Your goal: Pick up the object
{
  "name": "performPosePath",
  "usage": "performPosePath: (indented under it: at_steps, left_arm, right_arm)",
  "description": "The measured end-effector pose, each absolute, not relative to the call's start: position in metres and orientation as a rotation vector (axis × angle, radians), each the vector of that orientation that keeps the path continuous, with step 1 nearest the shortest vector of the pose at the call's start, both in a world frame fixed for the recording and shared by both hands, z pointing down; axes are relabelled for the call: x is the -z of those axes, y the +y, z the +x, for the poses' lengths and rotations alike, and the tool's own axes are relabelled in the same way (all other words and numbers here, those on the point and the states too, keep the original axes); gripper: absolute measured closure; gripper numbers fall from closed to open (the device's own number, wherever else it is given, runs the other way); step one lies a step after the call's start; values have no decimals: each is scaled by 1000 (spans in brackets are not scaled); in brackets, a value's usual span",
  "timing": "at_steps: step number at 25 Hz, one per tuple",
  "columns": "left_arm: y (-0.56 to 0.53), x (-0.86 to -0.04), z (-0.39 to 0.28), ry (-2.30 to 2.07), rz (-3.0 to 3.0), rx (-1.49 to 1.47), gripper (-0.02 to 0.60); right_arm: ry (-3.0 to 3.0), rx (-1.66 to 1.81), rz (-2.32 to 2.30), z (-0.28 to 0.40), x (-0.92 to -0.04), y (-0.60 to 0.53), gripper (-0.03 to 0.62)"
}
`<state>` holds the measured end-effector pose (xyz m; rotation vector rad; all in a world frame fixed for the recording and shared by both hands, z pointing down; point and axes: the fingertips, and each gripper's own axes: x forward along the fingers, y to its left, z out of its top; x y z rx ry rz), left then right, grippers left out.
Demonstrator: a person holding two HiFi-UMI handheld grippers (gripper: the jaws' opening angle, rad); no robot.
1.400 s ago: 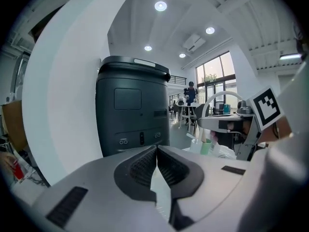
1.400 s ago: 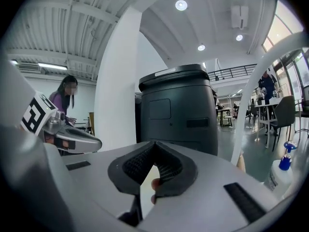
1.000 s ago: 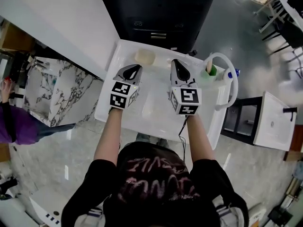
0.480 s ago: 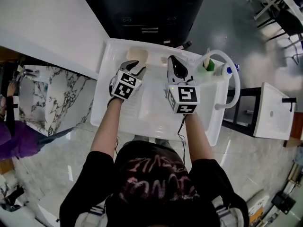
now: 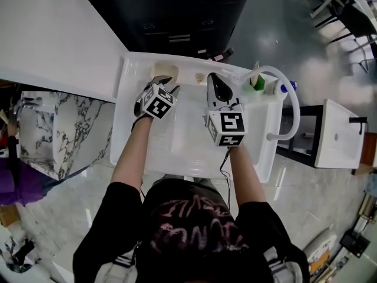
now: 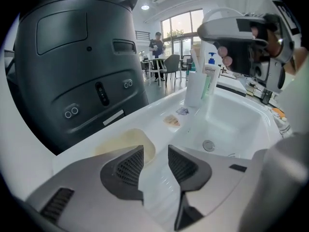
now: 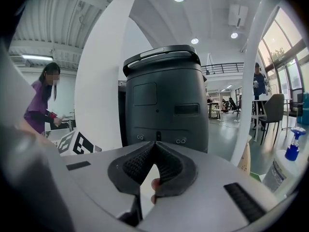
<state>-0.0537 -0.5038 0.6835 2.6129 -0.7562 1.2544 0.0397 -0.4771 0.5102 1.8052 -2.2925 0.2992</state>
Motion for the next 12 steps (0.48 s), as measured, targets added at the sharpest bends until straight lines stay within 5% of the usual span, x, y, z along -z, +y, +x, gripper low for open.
performPosePath:
  at_steps: [12]
  left_arm:
    - [-508,-703,-56,-716,2555,-1281,535]
  right_arm:
    - [-2267,-305,1794,42,-519,-483,579]
